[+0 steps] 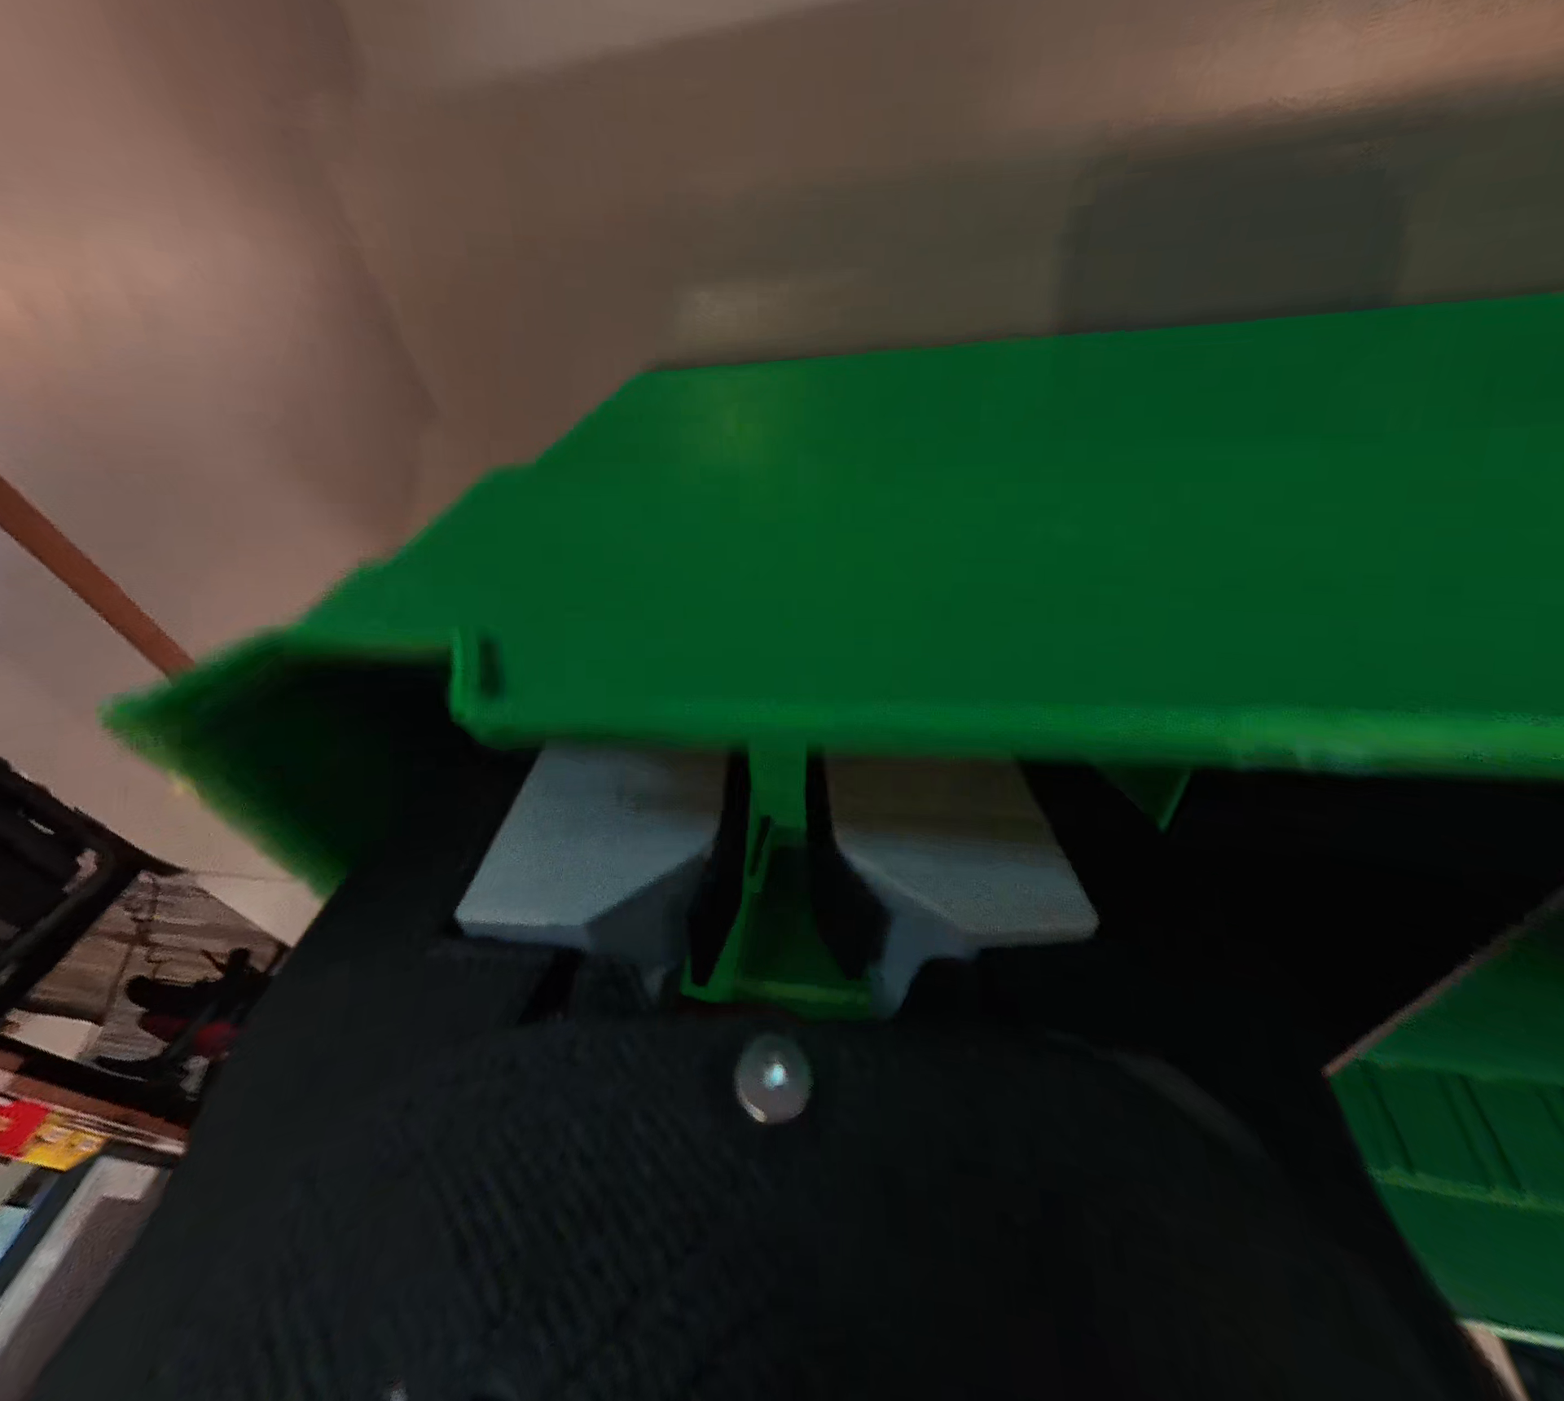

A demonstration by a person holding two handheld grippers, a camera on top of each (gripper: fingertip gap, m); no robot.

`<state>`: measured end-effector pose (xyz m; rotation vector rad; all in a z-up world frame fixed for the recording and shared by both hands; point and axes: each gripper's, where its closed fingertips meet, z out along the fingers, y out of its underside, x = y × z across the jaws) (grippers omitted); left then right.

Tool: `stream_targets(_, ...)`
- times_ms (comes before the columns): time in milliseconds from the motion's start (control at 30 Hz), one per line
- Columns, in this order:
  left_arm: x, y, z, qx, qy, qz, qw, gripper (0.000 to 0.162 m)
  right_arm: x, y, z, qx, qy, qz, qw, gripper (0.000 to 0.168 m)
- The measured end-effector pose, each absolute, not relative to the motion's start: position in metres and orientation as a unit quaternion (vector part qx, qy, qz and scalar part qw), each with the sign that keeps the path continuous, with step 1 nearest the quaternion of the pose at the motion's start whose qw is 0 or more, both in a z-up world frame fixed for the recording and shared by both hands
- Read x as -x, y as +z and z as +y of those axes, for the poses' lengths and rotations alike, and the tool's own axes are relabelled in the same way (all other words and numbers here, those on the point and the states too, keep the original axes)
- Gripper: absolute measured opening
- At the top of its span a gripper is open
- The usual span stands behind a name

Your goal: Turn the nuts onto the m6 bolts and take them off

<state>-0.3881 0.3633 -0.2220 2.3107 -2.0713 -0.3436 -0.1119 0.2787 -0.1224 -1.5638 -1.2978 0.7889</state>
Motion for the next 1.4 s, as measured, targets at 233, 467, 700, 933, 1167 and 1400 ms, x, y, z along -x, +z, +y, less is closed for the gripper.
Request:
stream_targets(233,0.421,-0.194,0.347,-0.79,-0.099,-0.602,-0.059,0.004,0.114,-0.121,0.272,0.629,0.326,-0.534,0.46,0.031)
stream_targets(467,0.455,-0.179,0.317,-0.804,-0.138,-0.578,-0.028,0.003,0.116,-0.123,0.267,0.626,0.325,-0.542,0.458,0.031)
stream_targets(700,0.439,-0.189,0.324,-0.799,-0.157,-0.58,-0.016,0.003,0.117,-0.125,0.265,0.625,0.32,-0.546,0.456,0.031)
stream_targets(933,0.436,-0.185,0.33,-0.79,-0.178,-0.587,0.006,0.003,0.115,-0.125,0.267,0.628,0.322,-0.544,0.454,0.031)
stream_targets(1167,0.438,-0.161,0.328,-0.783,-0.202,-0.588,0.014,0.003,0.117,-0.128,0.263,0.625,0.316,-0.553,0.452,0.032)
stream_targets(1400,0.398,-0.082,0.32,-0.775,-0.201,-0.597,-0.05,0.003,0.119,-0.126,0.258,0.619,0.322,-0.556,0.451,0.032)
